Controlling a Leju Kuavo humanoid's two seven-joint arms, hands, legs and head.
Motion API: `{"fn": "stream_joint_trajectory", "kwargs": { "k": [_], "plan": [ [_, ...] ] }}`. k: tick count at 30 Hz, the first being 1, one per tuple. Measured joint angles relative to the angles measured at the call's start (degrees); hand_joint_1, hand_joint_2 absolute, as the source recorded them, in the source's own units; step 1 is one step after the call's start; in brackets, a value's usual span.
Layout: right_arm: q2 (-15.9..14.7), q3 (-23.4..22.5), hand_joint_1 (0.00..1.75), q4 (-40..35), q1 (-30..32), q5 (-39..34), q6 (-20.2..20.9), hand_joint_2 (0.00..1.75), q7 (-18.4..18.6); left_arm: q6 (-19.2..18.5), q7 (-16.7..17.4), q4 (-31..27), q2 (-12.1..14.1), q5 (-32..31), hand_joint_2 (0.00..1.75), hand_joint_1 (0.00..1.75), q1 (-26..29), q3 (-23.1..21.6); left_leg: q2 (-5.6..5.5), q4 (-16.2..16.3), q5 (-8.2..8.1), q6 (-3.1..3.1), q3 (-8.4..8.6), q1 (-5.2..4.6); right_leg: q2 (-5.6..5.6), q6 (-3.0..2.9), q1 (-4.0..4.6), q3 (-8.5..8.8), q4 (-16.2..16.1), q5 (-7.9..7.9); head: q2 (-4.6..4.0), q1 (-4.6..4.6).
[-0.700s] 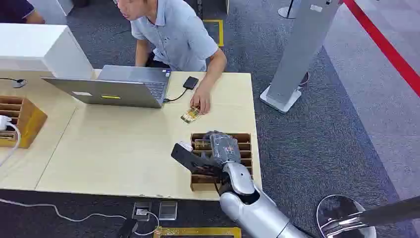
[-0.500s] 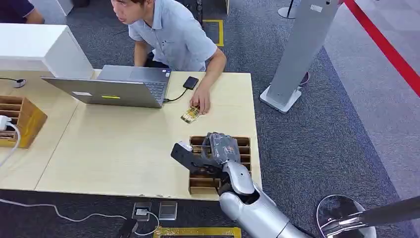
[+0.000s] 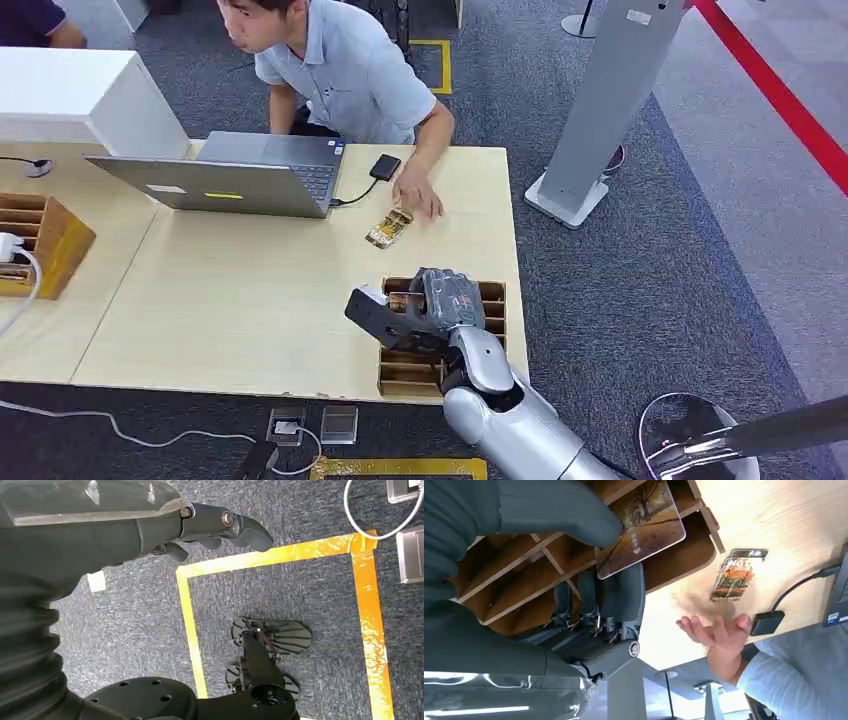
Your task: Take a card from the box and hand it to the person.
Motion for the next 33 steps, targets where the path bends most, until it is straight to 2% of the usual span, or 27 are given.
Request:
{"fn": "stream_joint_trajectory", "kwargs": {
  "k": [2, 4, 5, 26, 33],
  "plan": [
    [0.0, 0.0, 1.38, 0.0, 0.0, 0.0, 0.0, 1.75, 0.0, 0.0, 0.0, 0.0, 0.0, 0.0, 1.75, 0.0, 0.0, 0.0, 0.0, 0.0, 0.0, 0.0, 0.0, 0.0, 0.0, 0.0, 0.0, 0.0, 0.0, 0.0, 0.0, 0.0],
    [0.0, 0.0, 1.55, 0.0, 0.0, -0.2, 0.1, 1.75, 0.0, 0.0, 0.0, 0.0, 0.0, 0.0, 1.75, 0.0, 0.0, 0.0, 0.0, 0.0, 0.0, 0.0, 0.0, 0.0, 0.0, 0.0, 0.0, 0.0, 0.0, 0.0, 0.0, 0.0],
    [0.0, 0.0, 1.73, 0.0, 0.0, -0.3, 0.2, 1.75, 0.0, 0.1, 0.0, 0.0, 0.0, 0.0, 1.75, 0.0, 0.0, 0.0, 0.0, 0.0, 0.0, 0.0, 0.0, 0.0, 0.0, 0.0, 0.0, 0.0, 0.0, 0.0, 0.0, 0.02],
    [0.2, -0.2, 1.75, -0.2, 0.1, 0.0, -0.5, 1.75, 0.4, 0.8, -0.3, 0.0, 0.0, -0.2, 1.75, 0.0, 0.0, 0.0, 0.0, 0.0, 0.01, 0.0, 0.02, 0.0, 0.0, 0.0, 0.0, 0.0, 0.0, 0.0, 0.02, 0.02],
    [-1.2, -1.6, 1.75, -5.7, 1.1, 0.0, -2.1, 1.75, 0.5, 0.7, -0.5, 0.0, 0.0, -0.2, 1.75, 0.0, 0.1, 0.0, 0.0, 0.0, 0.01, 0.0, 0.02, 0.0, 0.0, 0.0, 0.0, -0.01, 0.0, 0.0, 0.0, 0.02]
  ]
}}
